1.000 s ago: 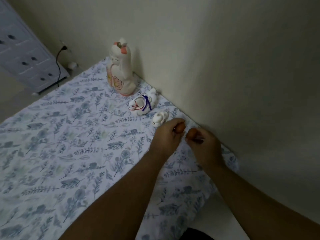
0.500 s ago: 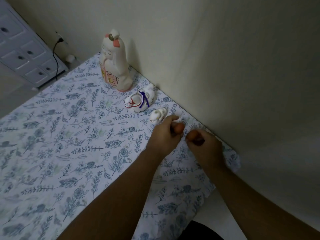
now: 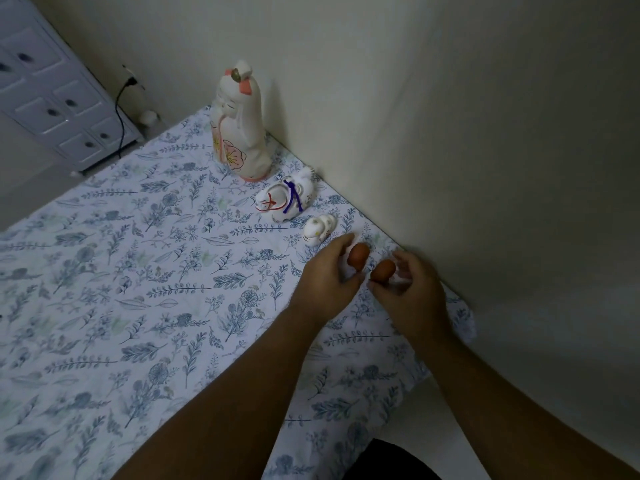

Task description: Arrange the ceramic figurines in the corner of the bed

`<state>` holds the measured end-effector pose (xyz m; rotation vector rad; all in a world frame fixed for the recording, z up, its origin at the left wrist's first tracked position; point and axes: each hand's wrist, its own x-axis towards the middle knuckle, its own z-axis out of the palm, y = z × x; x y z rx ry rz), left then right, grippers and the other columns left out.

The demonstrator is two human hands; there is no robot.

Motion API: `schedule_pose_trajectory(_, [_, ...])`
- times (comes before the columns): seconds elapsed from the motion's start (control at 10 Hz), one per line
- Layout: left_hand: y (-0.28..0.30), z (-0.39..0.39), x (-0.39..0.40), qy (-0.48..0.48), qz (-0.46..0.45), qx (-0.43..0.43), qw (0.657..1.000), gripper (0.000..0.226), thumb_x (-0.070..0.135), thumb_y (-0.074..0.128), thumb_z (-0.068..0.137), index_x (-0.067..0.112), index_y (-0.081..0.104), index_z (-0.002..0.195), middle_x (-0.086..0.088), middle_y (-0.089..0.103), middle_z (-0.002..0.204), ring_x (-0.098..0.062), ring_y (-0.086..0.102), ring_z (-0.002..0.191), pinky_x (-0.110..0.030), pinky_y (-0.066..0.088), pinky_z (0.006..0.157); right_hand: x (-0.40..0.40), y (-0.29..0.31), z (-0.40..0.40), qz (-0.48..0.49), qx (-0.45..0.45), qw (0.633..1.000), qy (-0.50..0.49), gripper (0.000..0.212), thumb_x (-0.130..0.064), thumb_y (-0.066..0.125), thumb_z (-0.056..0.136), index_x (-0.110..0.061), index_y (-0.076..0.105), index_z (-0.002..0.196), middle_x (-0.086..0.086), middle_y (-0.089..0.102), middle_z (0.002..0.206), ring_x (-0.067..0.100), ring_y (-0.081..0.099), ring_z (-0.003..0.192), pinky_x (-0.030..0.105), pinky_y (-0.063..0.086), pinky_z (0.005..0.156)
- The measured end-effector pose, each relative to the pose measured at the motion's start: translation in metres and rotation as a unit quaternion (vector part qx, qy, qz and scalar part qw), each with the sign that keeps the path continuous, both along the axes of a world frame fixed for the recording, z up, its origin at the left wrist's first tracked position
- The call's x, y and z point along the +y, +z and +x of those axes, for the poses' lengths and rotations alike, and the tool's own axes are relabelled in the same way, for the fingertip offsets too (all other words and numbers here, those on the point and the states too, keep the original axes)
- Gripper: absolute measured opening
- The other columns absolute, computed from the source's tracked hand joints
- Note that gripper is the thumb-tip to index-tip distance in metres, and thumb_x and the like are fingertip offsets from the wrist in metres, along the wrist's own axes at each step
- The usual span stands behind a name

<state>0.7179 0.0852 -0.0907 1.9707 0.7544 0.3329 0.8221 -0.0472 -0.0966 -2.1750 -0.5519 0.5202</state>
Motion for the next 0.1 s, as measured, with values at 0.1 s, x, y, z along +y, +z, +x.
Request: schedule_pose_trajectory(0.1, [0.0133,-0.0268,-0.0035,0.041,0.034,-0.014,0.998,0.057,0.021,0.073,0.091,0.016,0.053,0.144,0.000,0.059,0.143,-0.009,0.051,0.130,-0.015,0.034,0.106,-0.0028,0.0223,-0.0086,-0.002,-0.075,0.997,-0.004,0.065,-0.032,0.085,0.075,-0.024,0.056,0.133,0.003,0.055,0.132,0.021,0.052,0.122,0.035,0.051,0.092])
